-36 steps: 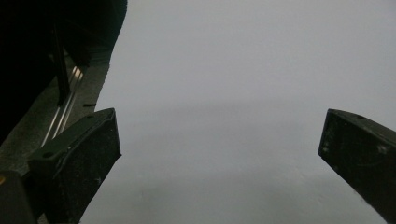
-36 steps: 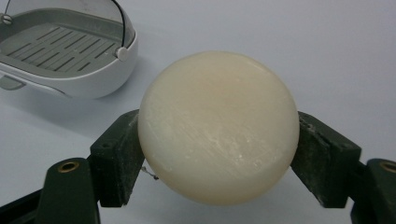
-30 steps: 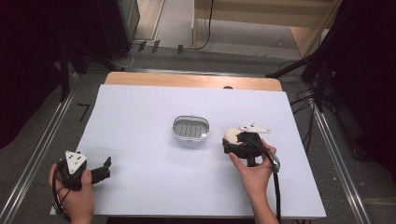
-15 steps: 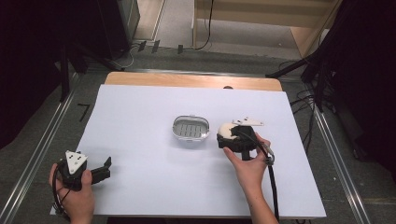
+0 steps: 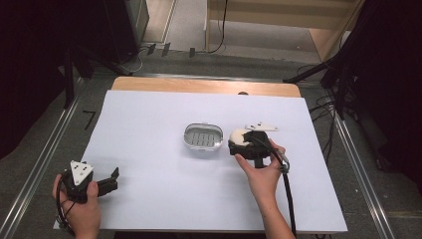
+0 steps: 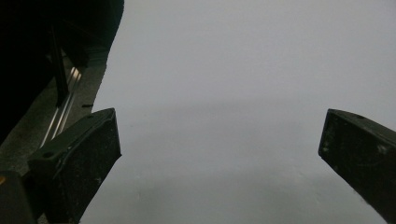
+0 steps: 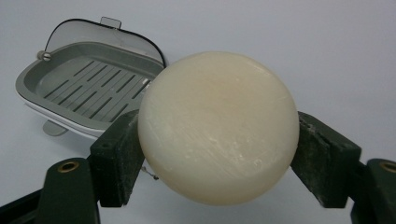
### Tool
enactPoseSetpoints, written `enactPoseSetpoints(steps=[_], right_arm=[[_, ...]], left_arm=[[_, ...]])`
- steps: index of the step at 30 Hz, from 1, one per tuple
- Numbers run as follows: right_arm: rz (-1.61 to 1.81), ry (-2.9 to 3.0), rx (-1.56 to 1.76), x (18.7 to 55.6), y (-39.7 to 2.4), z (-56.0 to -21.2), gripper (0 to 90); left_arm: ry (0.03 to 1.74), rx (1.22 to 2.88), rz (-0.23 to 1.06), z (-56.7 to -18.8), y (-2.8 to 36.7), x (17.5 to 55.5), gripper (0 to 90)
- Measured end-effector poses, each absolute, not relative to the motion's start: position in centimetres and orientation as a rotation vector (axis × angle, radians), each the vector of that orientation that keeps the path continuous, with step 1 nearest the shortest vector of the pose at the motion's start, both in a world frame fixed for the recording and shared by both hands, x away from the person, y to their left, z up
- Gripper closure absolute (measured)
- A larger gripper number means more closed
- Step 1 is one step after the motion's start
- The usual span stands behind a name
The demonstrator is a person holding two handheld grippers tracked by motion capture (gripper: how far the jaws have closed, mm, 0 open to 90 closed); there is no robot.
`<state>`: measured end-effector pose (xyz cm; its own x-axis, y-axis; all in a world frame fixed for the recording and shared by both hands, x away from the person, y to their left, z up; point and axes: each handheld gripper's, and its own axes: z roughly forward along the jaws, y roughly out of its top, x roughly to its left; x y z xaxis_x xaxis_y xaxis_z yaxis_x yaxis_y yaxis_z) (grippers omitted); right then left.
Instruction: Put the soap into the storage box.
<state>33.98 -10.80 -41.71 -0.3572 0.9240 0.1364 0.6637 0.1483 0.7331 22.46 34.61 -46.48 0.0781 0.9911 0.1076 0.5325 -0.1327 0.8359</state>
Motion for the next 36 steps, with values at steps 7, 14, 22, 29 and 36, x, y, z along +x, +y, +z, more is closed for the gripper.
enactPoseSetpoints(steps=[7, 14, 22, 29, 36], right_arm=[[1.045, 2.095, 1.507, 34.1, -10.3, -41.5, 24.7], [1.054, 2.102, 1.497, 34.3, -9.7, -41.1, 24.7], [1.072, 2.111, 1.491, 34.5, -9.1, -40.8, 24.7], [1.076, 2.124, 1.488, 34.7, -8.5, -40.8, 24.7], [1.091, 2.132, 1.473, 34.9, -7.6, -40.6, 24.8]], left_arm=[[1.513, 1.738, 0.942, -46.5, 34.6, 22.5, 0.0], [1.513, 1.736, 0.942, -46.5, 34.6, 22.5, 0.0], [1.513, 1.734, 0.941, -46.5, 34.6, 22.5, 0.0], [1.517, 1.73, 0.938, -46.5, 34.7, 22.5, 0.0], [1.516, 1.731, 0.935, -46.5, 34.7, 22.5, 0.0]])
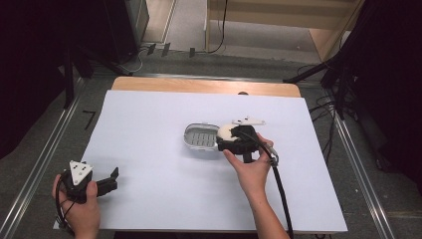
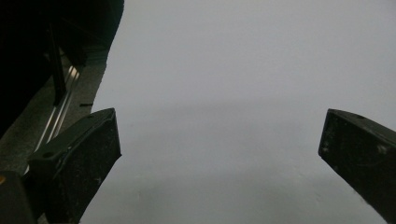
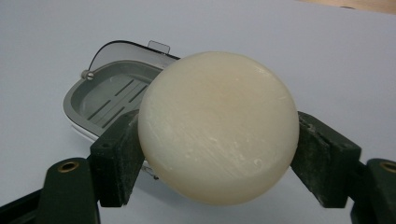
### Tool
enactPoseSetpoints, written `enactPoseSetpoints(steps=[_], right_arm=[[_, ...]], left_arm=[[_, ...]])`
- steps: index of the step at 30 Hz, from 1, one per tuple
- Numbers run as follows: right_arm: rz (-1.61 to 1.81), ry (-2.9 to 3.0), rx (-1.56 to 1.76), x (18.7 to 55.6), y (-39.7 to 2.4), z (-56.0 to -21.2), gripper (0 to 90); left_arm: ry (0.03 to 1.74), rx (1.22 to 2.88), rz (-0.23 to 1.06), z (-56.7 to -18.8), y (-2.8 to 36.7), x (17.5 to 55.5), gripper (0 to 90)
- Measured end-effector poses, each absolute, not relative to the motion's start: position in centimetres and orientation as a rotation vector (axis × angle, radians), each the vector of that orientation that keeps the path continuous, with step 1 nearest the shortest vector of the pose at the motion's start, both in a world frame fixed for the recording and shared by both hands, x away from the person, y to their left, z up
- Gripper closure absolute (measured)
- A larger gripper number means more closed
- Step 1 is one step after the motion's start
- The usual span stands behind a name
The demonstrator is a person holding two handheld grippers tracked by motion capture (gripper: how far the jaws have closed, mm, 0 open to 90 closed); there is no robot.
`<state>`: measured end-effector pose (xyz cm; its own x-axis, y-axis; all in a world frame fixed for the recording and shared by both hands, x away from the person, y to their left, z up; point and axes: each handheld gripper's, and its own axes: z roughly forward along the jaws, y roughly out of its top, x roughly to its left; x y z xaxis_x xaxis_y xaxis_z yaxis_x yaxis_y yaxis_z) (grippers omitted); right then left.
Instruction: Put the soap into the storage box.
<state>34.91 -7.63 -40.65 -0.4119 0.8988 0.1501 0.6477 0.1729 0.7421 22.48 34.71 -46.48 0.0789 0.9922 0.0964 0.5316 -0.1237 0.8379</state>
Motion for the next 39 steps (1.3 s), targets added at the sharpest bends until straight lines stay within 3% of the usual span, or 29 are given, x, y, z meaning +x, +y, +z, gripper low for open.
enactPoseSetpoints(steps=[39], right_arm=[[1.082, 2.224, 1.448, 36.5, -2.9, -41.5, 24.8]], left_arm=[[1.516, 1.729, 0.935, -46.5, 34.8, 22.5, 0.0]])
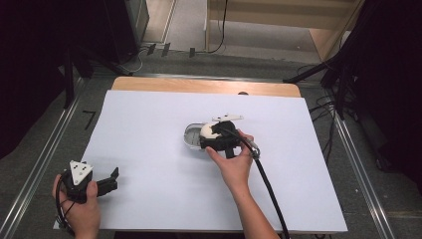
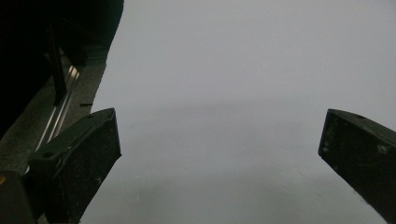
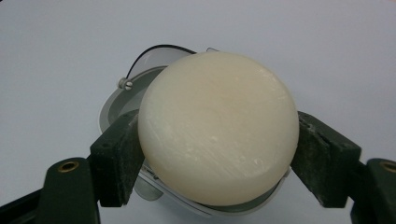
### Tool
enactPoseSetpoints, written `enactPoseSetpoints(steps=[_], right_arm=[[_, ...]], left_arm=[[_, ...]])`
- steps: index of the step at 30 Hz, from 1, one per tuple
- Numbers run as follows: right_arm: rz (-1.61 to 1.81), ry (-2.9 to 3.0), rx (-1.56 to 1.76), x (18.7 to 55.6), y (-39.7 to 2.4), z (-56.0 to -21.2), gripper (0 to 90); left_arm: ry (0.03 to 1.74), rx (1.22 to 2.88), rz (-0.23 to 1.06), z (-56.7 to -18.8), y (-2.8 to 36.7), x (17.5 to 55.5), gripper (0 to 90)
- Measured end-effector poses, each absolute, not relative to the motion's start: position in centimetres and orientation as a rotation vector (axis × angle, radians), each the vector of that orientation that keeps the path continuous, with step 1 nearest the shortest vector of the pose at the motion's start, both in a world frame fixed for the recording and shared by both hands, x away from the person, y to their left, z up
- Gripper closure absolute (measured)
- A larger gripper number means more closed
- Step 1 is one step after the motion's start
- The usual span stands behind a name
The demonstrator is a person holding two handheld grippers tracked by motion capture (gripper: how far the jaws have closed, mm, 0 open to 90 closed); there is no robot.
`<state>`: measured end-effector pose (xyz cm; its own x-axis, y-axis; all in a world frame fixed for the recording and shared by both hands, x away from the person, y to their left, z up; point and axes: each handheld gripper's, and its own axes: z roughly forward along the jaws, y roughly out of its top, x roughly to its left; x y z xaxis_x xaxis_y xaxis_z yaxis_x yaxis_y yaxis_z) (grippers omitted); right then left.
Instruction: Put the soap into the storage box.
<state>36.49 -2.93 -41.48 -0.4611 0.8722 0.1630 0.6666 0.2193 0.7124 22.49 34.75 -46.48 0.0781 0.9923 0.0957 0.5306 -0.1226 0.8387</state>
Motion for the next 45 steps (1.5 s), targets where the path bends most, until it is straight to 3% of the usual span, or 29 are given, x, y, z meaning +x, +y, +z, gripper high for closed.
enactPoseSetpoints(steps=[35, 45], right_arm=[[1.048, 2.289, 1.529, 38.3, -1.6, -43.5, 24.4], [1.112, 2.234, 1.522, 37.9, -2.9, -41.9, 24.9]], left_arm=[[1.517, 1.725, 0.933, -46.5, 34.8, 22.5, 0.0], [1.517, 1.728, 0.935, -46.5, 34.7, 22.5, 0.0]])
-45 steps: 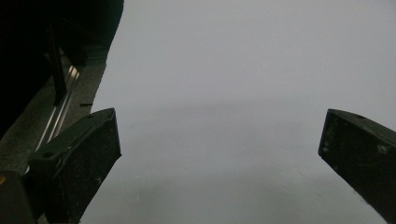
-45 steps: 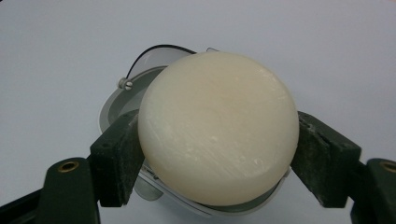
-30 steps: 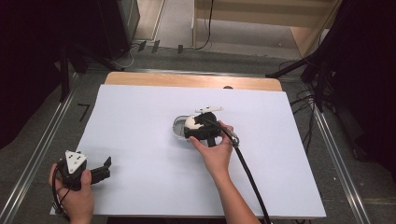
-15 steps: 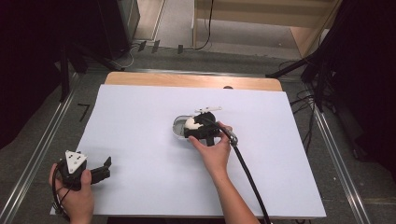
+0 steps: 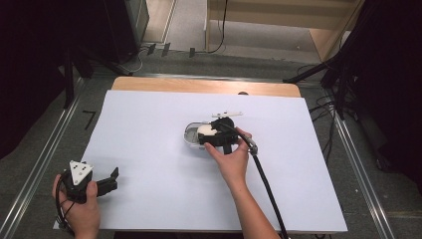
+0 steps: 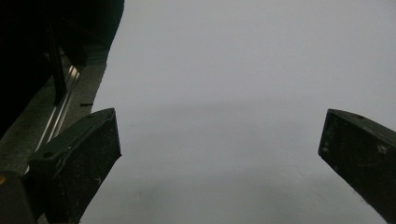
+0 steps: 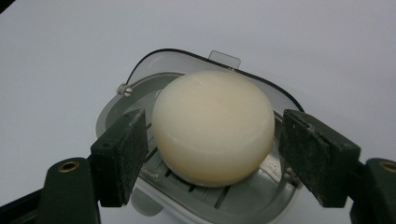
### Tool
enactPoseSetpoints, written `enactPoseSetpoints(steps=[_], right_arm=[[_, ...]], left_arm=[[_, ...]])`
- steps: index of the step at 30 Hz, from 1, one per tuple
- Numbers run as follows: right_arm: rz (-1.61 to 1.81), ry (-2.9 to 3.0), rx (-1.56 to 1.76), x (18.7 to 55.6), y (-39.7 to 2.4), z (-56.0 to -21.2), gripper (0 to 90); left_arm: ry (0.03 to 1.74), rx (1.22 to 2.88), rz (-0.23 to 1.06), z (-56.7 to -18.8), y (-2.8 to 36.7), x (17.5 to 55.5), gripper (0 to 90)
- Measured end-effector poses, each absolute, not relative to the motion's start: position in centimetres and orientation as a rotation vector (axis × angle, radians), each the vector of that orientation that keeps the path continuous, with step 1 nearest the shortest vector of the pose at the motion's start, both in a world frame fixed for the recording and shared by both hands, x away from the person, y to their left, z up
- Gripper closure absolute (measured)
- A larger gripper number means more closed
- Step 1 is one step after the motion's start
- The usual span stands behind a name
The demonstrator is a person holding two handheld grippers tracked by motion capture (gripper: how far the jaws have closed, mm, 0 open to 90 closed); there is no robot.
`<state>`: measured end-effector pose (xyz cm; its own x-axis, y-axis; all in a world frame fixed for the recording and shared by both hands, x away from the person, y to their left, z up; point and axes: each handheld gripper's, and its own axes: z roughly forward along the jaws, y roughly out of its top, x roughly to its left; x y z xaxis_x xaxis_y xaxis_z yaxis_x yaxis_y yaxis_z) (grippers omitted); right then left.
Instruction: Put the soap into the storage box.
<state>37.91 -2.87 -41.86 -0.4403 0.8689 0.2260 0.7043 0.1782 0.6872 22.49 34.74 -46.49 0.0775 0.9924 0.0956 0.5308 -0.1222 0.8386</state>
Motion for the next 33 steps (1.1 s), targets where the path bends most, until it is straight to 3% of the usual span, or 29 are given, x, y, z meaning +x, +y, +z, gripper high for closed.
enactPoseSetpoints(steps=[14, 21, 25, 29, 33], right_arm=[[1.14, 2.144, 1.481, 36.6, -6.3, -40.7, 25.9], [1.113, 2.089, 1.483, 35.7, -8.6, -41.3, 14.4], [1.115, 2.05, 1.489, 35.3, -10.0, -41.4, 13.1], [1.085, 2.008, 1.521, 35.0, -11.8, -41.8, 4.7], [1.08, 2.009, 1.524, 34.7, -12.7, -42.1, 2.2]], left_arm=[[1.516, 1.729, 0.939, -46.5, 34.7, 22.5, 0.0], [1.516, 1.736, 0.947, -46.5, 34.6, 22.5, 0.0], [1.515, 1.736, 0.949, -46.5, 34.6, 22.5, 0.0], [1.514, 1.737, 0.947, -46.5, 34.6, 22.4, 0.0], [1.515, 1.74, 0.947, -46.5, 34.6, 22.5, 0.0]])
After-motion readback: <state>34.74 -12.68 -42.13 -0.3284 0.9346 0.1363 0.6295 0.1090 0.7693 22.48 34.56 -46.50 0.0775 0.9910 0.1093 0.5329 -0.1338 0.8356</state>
